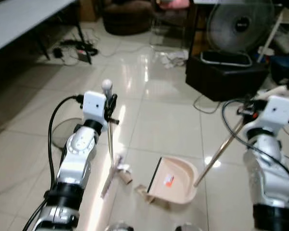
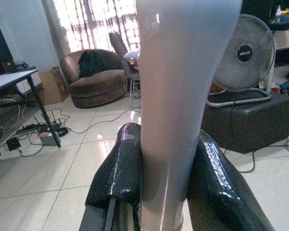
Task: Sweep floor
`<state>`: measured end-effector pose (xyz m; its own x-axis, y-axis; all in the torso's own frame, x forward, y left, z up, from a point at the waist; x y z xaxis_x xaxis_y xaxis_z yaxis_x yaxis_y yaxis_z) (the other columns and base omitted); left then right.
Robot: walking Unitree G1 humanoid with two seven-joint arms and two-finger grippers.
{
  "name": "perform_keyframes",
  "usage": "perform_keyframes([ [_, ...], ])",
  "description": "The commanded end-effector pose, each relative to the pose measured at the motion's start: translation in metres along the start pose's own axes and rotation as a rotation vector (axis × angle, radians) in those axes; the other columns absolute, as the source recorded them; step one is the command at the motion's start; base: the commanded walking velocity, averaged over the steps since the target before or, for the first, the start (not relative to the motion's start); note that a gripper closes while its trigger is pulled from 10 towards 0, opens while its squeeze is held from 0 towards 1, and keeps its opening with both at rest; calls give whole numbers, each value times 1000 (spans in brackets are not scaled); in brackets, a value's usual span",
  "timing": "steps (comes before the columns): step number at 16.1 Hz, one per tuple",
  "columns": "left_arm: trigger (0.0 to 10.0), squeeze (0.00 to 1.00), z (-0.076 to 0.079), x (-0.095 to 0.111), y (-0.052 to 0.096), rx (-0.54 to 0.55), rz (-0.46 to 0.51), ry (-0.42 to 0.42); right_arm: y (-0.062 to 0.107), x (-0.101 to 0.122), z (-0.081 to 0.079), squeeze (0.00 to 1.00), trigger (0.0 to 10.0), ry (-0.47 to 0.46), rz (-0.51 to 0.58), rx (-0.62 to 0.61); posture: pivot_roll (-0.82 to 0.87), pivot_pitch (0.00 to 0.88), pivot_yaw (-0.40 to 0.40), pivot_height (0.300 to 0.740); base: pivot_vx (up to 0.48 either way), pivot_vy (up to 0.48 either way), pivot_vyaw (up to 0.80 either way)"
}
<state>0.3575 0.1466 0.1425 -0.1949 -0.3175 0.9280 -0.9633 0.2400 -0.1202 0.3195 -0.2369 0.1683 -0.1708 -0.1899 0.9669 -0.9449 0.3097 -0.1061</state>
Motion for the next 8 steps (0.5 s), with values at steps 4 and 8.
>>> perform_keyframes([
  [4, 10000, 0, 2, 6, -11, -9, 34, -9, -16, 7, 12, 0, 10000, 112, 54, 27, -20, 105, 76, 740, 0, 0, 0],
  [8, 10000, 0, 5, -4, -18, 24, -4, -25, -26, -3, 13, 0, 10000, 199, 67, 30, -3, 140, 77, 740, 0, 0, 0],
])
Point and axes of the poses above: a point about 5 cm out from each wrist's last joint towards the gripper, its own y axis pointing back from the gripper into the wrist, its own x axis along the axis of the wrist's last joint, z = x × y, the point moved 3 cm from there along -y, pointing out of the wrist towards the gripper, and after that the axes turned 12 degrees about -y, right-handed, at the moved point
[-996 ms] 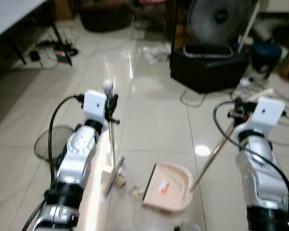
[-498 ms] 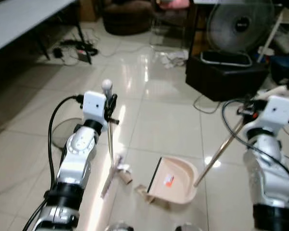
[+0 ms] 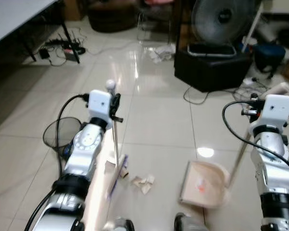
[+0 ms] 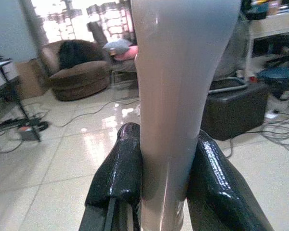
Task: Sweep floor
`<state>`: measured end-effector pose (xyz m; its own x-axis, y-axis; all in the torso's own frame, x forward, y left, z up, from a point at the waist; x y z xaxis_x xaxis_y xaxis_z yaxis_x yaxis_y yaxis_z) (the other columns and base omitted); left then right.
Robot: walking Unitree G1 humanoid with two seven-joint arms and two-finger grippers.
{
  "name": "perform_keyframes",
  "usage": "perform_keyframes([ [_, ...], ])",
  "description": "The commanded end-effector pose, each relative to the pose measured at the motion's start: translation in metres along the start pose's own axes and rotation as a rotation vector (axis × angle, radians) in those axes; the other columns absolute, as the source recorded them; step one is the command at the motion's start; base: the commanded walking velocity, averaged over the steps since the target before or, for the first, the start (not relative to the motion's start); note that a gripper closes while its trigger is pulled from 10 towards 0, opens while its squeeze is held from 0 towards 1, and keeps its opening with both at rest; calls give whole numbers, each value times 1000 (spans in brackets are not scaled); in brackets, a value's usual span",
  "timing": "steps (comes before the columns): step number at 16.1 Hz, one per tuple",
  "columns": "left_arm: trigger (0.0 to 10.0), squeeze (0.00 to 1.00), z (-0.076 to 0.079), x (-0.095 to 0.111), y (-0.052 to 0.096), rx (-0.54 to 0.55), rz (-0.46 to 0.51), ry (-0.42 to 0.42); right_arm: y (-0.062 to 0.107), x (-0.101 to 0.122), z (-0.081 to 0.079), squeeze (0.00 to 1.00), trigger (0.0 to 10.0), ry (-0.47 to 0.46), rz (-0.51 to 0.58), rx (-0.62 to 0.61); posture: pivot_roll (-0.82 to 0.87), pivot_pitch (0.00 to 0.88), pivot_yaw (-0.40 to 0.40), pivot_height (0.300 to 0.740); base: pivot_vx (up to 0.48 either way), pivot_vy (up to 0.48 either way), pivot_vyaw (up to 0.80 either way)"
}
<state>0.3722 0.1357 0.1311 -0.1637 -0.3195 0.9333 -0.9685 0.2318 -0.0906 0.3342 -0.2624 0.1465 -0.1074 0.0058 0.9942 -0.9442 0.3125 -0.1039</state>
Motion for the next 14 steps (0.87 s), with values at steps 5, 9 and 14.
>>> perform_keyframes([
  [5, 10000, 0, -8, 0, -2, 72, 33, 22, -8, 12, -17, 0, 10000, -38, 115, 51, 6, 184, 95, 740, 0, 0, 0],
  [9, 10000, 0, -8, 2, -9, 81, 39, -4, -18, 15, -27, 0, 10000, -18, 136, 67, 18, 207, 92, 740, 0, 0, 0],
  [14, 10000, 0, -9, 2, -15, 89, 55, 18, -25, 15, -42, 0, 10000, 4, 159, 147, 24, 212, 76, 740, 0, 0, 0],
])
Point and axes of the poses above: a point about 5 cm out from each wrist's last joint towards the gripper, its own y axis pointing back from the gripper into the wrist, its own x axis along the axis of the wrist's last joint, z = x × y, the point moved 3 cm from there along -y, pointing out of the wrist towards the gripper, and after that the axes turned 12 degrees about -y, right-handed, at the moved point
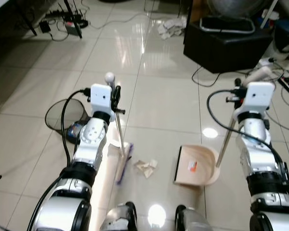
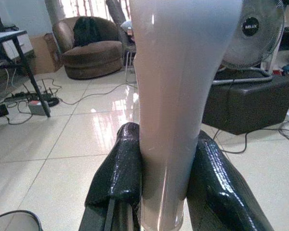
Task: Sweep floor
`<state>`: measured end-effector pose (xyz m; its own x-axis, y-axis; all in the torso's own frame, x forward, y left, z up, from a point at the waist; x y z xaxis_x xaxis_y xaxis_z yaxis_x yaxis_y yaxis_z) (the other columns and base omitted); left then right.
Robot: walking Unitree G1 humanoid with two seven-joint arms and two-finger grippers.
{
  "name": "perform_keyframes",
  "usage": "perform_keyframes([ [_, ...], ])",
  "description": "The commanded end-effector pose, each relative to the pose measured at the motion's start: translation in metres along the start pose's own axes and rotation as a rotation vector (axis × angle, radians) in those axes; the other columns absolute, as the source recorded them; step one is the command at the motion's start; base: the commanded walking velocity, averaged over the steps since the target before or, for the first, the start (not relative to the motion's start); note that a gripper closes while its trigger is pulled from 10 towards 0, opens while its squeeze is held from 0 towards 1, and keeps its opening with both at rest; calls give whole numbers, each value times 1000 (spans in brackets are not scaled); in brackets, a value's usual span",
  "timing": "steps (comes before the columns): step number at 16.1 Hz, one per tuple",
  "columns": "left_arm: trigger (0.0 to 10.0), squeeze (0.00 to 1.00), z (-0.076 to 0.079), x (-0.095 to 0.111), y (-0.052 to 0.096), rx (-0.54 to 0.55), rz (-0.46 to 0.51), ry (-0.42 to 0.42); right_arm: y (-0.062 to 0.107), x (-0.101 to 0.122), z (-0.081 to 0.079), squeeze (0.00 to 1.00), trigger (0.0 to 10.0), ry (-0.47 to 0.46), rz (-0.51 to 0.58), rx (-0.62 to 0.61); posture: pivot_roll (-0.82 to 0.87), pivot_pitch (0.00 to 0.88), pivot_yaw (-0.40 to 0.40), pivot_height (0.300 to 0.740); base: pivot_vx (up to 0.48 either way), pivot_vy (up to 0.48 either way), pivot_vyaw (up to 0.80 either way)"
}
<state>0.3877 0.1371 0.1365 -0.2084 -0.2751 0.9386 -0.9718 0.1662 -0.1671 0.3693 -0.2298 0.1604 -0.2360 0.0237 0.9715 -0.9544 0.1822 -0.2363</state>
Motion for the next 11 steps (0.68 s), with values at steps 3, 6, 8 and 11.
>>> perform_keyframes([
  [3, 10000, 0, -1, 0, -2, -22, 9, -49, -1, 0, -6, 0, 10000, 53, 37, 44, 54, 248, 109, 740, 0, 0, 0],
  [6, 10000, 0, 7, -1, -2, -78, 21, -69, -1, -5, -10, 0, 10000, 60, 45, 50, 63, 271, 130, 740, 0, 0, 0],
  [8, 10000, 0, 12, 4, -5, -115, 42, -61, -3, 3, -14, 0, 10000, 58, 83, 59, 57, 314, 129, 740, 0, 0, 0],
  [11, 10000, 0, 10, 11, -10, -99, 65, -63, -1, 4, -17, 0, 10000, 46, 112, 59, 64, 329, 117, 740, 0, 0, 0],
])
Point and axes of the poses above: a point about 5 cm out from each wrist's last joint towards the gripper, its own y axis pointing back from the gripper into the wrist, its own x axis along the axis of the wrist's last joint, z = x × y, the point moved 3 cm from there along -y, pointing out of the wrist towards the gripper, and after that the axes turned 12 degrees about -y, right-handed, at the moved point
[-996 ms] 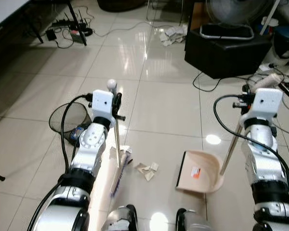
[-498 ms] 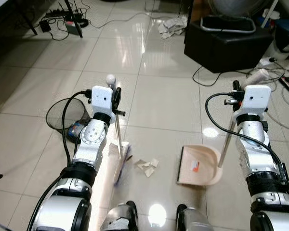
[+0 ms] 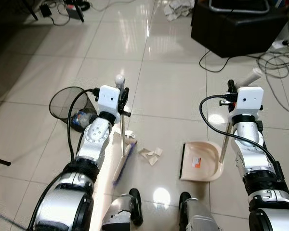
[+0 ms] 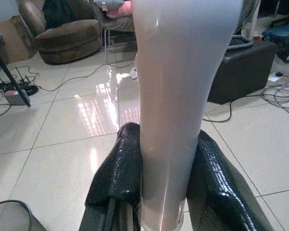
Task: Sweep floor
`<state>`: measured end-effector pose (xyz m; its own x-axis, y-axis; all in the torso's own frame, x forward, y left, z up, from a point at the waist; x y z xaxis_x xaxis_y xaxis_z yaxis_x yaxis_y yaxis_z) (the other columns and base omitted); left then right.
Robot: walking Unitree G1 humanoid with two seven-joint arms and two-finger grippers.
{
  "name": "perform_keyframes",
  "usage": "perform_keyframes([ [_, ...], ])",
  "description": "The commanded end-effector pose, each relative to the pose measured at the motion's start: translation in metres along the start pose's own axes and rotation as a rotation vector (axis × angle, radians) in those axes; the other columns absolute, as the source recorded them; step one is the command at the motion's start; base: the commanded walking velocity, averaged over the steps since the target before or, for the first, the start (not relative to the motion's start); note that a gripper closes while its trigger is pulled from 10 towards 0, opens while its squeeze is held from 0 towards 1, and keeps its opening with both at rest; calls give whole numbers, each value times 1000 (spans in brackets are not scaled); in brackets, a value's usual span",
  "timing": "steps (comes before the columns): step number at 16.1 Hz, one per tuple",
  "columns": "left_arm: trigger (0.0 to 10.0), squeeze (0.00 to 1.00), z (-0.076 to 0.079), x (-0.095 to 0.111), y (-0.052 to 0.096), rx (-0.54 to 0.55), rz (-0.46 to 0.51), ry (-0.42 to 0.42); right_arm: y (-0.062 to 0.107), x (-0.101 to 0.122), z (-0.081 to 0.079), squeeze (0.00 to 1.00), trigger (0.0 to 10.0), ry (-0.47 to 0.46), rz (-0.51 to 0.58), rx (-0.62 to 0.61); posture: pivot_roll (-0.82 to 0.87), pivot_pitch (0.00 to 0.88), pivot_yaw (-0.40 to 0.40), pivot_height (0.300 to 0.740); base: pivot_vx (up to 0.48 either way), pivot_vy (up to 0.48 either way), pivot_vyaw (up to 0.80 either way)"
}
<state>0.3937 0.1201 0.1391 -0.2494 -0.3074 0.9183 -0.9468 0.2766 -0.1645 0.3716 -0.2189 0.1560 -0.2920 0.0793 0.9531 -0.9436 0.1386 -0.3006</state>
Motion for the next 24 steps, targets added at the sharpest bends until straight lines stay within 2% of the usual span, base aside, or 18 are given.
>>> perform_keyframes([
  [1, 10000, 0, -5, 7, -3, 15, 34, -19, -3, 9, -9, 0, 10000, 2, 56, 24, 72, 342, 119, 740, 0, 0, 0],
  [3, 10000, 0, -3, 8, -4, 25, 36, -19, -2, 5, -19, 0, 10000, -1, 55, 34, 82, 346, 119, 740, 0, 0, 0],
  [4, 10000, 0, 0, 8, -4, 55, 34, 5, -1, 3, -36, 0, 10000, -39, 53, 55, 90, 347, 115, 740, 0, 0, 0],
  [5, 10000, 0, 1, 9, -5, 63, 34, 15, 0, 3, -40, 0, 10000, -51, 55, 60, 90, 347, 115, 740, 0, 0, 0],
  [7, 10000, 0, 8, 12, -6, 65, 44, 57, 2, 1, -55, 0, 10000, -71, 54, 85, 99, 342, 115, 740, 0, 0, 0],
  [9, 10000, 0, 22, 21, -11, 40, 66, 132, 8, -5, -80, 0, 10000, -94, 33, 135, 107, 338, 117, 740, 0, 0, 0],
  [10, 10000, 0, 25, 27, -15, 31, 79, 163, 10, -7, -85, 0, 10000, -102, 24, 140, 112, 341, 120, 740, 0, 0, 0],
  [12, 10000, 0, 26, 39, -23, 30, 102, 247, 13, -13, -89, 0, 10000, -95, 0, 132, 116, 339, 122, 740, 0, 0, 0],
  [16, 10000, 0, 25, 62, -35, 5, 159, 414, 15, -22, -78, 0, 10000, -89, -34, 74, 112, 316, 131, 740, 0, 0, 0],
  [17, 10000, 0, 24, 65, -37, -4, 168, 416, 14, -21, -76, 0, 10000, -90, -29, 68, 110, 308, 133, 740, 0, 0, 0],
  [19, 10000, 0, 24, 76, -40, -104, 213, 334, 11, -18, -64, 0, 10000, -101, -13, 30, 94, 278, 137, 740, 0, 0, 0],
  [20, 10000, 0, 26, 77, -40, -126, 216, 322, 11, -18, -62, 0, 10000, -105, -13, 23, 92, 274, 138, 740, 0, 0, 0],
  [21, 10000, 0, 28, 80, -40, -184, 232, 276, 12, -17, -58, 0, 10000, -111, -3, 12, 88, 264, 140, 740, 0, 0, 0],
  [23, 10000, 0, 28, 84, -39, -287, 256, 122, 15, -16, -48, 0, 10000, -110, 14, -6, 76, 242, 148, 740, 0, 0, 0],
  [24, 10000, 0, 26, 85, -40, -292, 262, 103, 15, -16, -46, 0, 10000, -110, 15, -11, 72, 230, 151, 740, 0, 0, 0],
])
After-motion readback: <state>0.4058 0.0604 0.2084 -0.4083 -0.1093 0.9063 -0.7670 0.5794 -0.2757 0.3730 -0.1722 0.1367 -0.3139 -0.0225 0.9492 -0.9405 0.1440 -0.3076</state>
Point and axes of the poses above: a point about 5 cm out from each wrist's last joint towards the gripper, its own y axis pointing back from the gripper into the wrist, its own x axis along the axis of the wrist's last joint, z = x × y, the point moved 3 cm from there along -y, pointing out of the wrist towards the gripper, and after that the axes turned 12 degrees about -y, right-handed, at the moved point
